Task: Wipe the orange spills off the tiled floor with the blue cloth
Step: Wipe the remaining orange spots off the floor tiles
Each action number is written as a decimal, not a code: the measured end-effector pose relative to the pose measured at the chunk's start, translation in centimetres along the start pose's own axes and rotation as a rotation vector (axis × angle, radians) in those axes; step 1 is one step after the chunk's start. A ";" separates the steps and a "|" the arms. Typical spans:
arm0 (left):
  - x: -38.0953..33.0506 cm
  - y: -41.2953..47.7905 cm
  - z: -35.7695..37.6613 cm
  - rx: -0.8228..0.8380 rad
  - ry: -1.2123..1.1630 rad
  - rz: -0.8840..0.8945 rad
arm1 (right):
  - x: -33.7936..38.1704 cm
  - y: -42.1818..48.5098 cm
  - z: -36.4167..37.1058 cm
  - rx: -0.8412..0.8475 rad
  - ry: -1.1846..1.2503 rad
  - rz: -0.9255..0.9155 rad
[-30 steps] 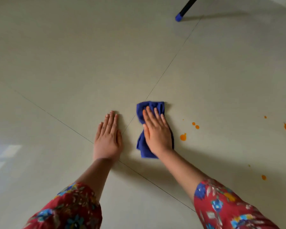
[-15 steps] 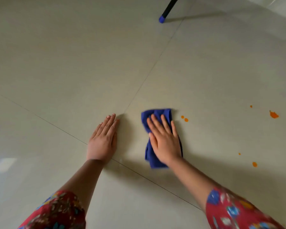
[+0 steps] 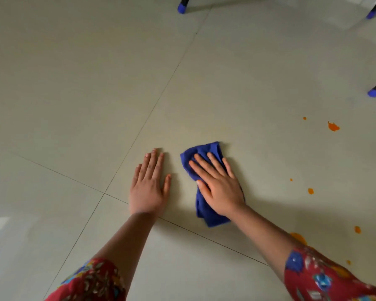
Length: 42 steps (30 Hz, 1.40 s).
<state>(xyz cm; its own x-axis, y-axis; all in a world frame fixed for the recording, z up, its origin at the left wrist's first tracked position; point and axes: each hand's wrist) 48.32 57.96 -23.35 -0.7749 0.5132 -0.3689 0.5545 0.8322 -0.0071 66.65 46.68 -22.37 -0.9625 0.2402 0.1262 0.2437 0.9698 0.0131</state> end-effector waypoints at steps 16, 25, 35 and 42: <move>-0.4 -0.2 0.0 -0.006 -0.011 -0.027 | -6.9 4.7 -0.8 -0.077 0.000 0.539; -0.2 -0.1 -0.1 -0.015 -0.020 -0.018 | -0.3 12.4 -0.2 -0.024 0.058 0.043; -0.4 0.0 0.0 -0.008 -0.010 -0.017 | -9.7 5.0 -1.4 -0.083 -0.001 0.386; -0.1 0.0 -0.4 0.016 -0.026 0.021 | 2.8 1.0 0.3 0.010 0.008 -0.147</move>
<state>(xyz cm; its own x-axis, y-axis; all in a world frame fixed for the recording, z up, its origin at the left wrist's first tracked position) 48.29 58.01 -22.94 -0.7553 0.5243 -0.3933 0.5752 0.8179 -0.0143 64.20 48.37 -22.31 -0.9867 0.0956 0.1317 0.0994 0.9948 0.0222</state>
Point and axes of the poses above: each hand's wrist, its own y-axis towards the middle knuckle, its own z-axis out of the palm, x = y × z, and after that the axes turned 2 degrees about -x, right-handed
